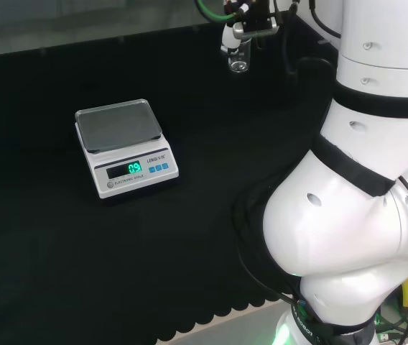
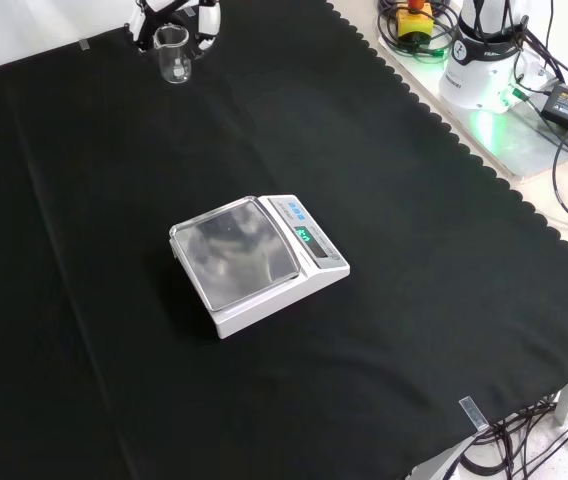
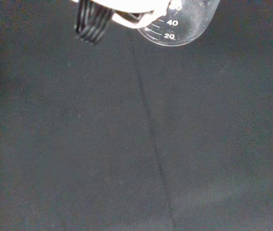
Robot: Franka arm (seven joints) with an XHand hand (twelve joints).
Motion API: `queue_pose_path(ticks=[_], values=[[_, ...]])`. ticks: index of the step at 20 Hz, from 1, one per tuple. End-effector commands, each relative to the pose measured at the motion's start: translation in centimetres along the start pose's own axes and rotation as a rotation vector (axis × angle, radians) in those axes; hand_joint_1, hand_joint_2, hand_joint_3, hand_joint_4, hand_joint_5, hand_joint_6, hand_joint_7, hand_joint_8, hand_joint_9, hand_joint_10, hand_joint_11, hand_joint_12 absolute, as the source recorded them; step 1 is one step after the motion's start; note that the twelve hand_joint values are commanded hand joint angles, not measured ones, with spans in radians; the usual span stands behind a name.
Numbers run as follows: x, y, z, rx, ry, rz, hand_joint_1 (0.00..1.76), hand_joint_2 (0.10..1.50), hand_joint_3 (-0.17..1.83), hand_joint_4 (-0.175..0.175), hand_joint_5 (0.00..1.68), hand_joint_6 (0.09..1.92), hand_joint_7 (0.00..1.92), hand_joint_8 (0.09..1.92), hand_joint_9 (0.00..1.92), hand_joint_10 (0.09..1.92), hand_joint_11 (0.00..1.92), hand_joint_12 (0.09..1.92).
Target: Put the beaker on the electronic balance.
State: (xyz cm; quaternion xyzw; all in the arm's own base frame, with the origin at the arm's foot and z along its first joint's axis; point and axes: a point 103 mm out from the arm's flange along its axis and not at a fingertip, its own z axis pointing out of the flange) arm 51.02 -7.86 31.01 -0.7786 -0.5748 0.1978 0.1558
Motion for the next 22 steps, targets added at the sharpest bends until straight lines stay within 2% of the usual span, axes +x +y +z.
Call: queue_pose_path(ticks=[1,6,11,17,22], values=[[0.4,-0.5,0.1,-0.002,-0.005,-0.001,1.29,0.76,0.83,-0.168,0.64,0.91,0.63,0.93,1.03,0.58,1.17,0.77],[1.3,-0.3,0.2,0.009,0.001,-0.013,1.29,0.76,0.83,-0.168,0.64,0.91,0.63,0.94,1.02,0.59,1.17,0.77],[2.5,0.1,0.2,-0.007,0.016,-0.029,1.29,0.76,0.84,-0.167,0.65,0.91,0.63,0.94,1.02,0.60,1.17,0.77],[5.0,0.6,-0.2,-0.020,0.035,-0.090,1.29,0.76,0.84,-0.168,0.65,0.92,0.63,0.94,1.02,0.60,1.16,0.77],[8.4,1.2,-0.5,-0.019,0.038,-0.147,1.29,0.76,0.84,-0.169,0.65,0.92,0.63,0.94,1.02,0.61,1.16,0.77]])
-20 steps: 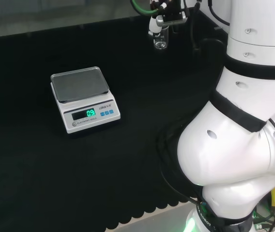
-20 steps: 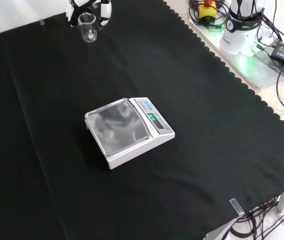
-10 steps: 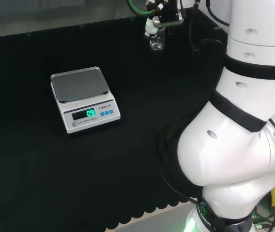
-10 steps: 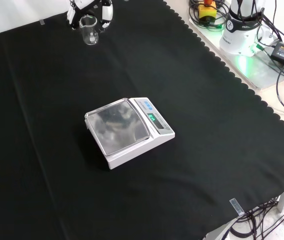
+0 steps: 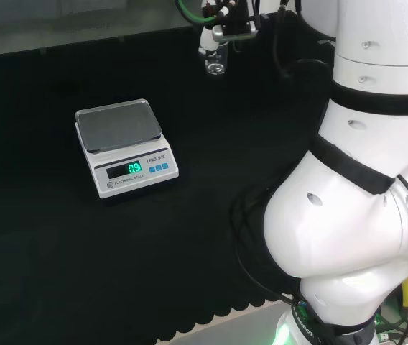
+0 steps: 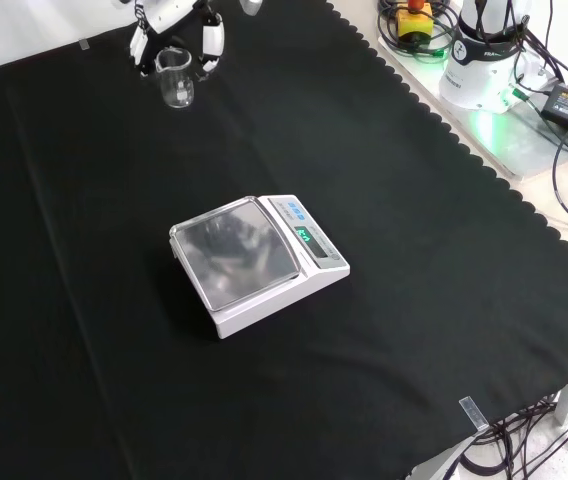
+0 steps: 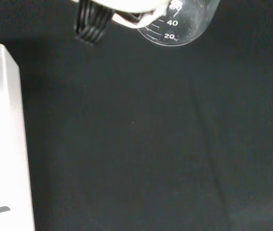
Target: Put the beaker on the electronic balance.
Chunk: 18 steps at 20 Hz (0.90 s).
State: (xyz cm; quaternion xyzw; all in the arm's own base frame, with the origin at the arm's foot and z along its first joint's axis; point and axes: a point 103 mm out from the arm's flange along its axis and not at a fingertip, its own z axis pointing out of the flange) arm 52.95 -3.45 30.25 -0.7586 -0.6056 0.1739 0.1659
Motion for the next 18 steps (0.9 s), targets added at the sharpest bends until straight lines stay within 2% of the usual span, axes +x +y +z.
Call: queue_pose_path(ticks=[1,8,18], values=[[4.2,1.0,-0.1,-0.001,0.010,-0.076,1.29,0.76,0.84,-0.169,0.65,0.92,0.63,0.94,1.02,0.61,1.16,0.77],[8.6,2.1,1.0,0.021,0.018,-0.150,1.29,0.76,0.85,-0.169,0.65,0.92,0.63,0.95,1.01,0.62,1.17,0.77],[13.3,2.7,3.9,0.067,-0.028,-0.204,1.28,0.76,0.85,-0.171,0.65,0.92,0.63,0.95,1.01,0.63,1.17,0.77]])
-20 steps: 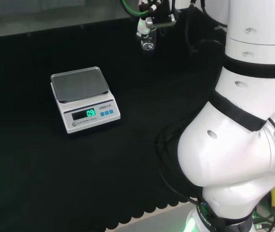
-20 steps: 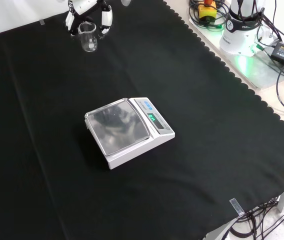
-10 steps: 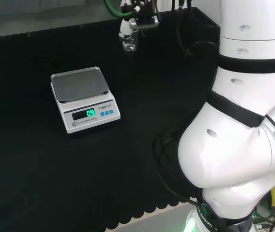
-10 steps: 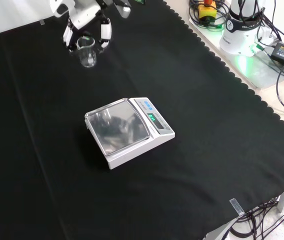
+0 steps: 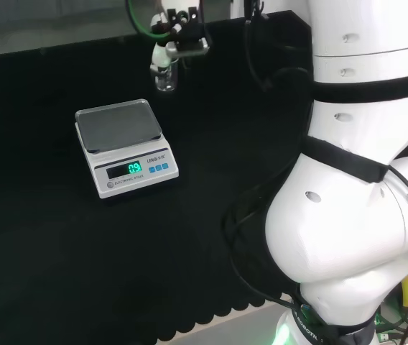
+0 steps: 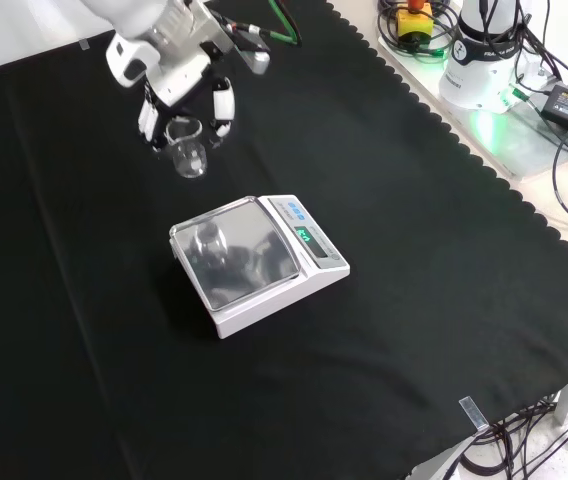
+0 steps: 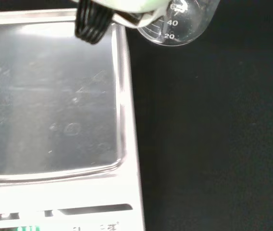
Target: Put the beaker on the electronic balance.
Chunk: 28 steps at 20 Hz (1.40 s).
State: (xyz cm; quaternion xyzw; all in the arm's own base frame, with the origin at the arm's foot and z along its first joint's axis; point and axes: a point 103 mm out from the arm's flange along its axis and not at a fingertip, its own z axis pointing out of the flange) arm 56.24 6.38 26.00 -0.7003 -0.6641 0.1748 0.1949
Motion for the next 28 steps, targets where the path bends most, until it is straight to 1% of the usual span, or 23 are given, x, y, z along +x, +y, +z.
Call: queue_pose_path(ticks=[1,9,14,21,25,28], values=[[3.1,0.5,1.5,0.028,-0.025,-0.039,1.28,0.76,0.85,-0.171,0.65,0.92,0.64,0.95,1.01,0.63,1.17,0.77],[5.2,0.4,2.5,0.044,-0.034,-0.072,1.28,0.76,0.86,-0.172,0.65,0.92,0.64,0.95,1.01,0.63,1.17,0.77],[6.0,0.5,3.1,0.057,-0.041,-0.086,1.28,0.76,0.86,-0.173,0.65,0.92,0.64,0.95,1.01,0.63,1.18,0.77],[7.0,1.0,3.8,0.064,-0.061,-0.088,1.28,0.76,0.86,-0.174,0.65,0.92,0.64,0.95,1.01,0.63,1.18,0.77],[7.3,1.2,4.0,0.047,-0.061,-0.081,1.28,0.75,0.86,-0.174,0.65,0.92,0.64,0.95,1.01,0.63,1.18,0.77],[8.5,1.6,4.5,0.035,-0.074,-0.072,1.28,0.76,0.86,-0.174,0.65,0.92,0.64,0.95,1.01,0.63,1.18,0.77]])
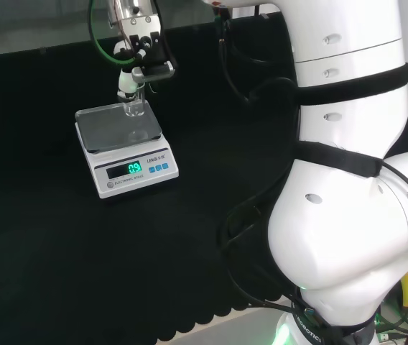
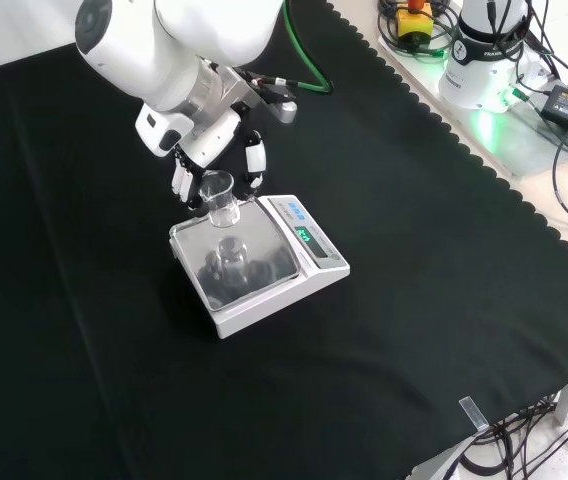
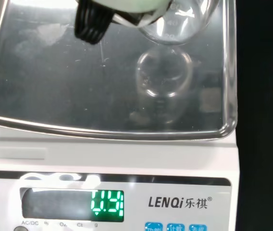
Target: Put the beaker on the electronic balance.
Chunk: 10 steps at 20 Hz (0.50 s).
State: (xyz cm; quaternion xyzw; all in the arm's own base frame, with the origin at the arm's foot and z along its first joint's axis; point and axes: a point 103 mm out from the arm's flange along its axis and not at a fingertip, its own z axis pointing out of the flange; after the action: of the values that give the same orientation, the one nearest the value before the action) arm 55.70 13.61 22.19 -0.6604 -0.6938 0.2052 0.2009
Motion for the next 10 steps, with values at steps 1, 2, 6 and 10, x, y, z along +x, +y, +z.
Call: queue_pose_path(ticks=[1,2,6,10], values=[[1.8,0.8,0.7,-0.020,-0.017,0.015,1.28,0.76,0.86,-0.174,0.65,0.92,0.64,0.95,1.01,0.63,1.18,0.77],[2.1,1.0,0.8,-0.021,-0.015,0.017,1.28,0.76,0.86,-0.174,0.65,0.92,0.64,0.95,1.01,0.64,1.18,0.77],[2.9,1.6,1.2,-0.030,-0.001,0.017,1.28,0.76,0.86,-0.175,0.64,0.92,0.63,0.95,1.01,0.64,1.18,0.77],[2.9,1.7,1.2,-0.038,0.008,0.016,1.28,0.75,0.86,-0.175,0.64,0.92,0.63,0.95,1.01,0.64,1.18,0.77]])
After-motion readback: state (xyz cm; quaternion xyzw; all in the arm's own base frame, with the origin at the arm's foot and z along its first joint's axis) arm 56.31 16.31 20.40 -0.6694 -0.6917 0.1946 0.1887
